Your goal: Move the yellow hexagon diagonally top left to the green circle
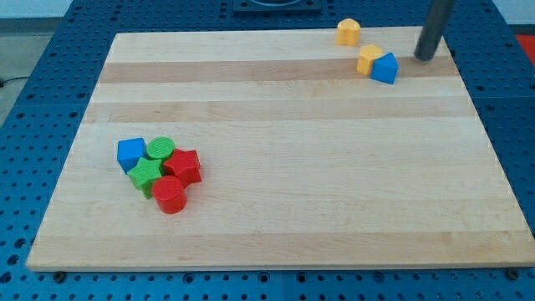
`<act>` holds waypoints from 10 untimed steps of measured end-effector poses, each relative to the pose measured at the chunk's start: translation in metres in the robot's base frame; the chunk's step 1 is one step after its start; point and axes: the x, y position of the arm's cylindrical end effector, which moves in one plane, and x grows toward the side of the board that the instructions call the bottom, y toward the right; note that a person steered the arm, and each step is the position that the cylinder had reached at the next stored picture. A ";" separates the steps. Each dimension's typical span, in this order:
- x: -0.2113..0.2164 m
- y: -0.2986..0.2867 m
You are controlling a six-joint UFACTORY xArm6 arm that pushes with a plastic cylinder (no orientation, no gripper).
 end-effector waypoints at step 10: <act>0.099 -0.464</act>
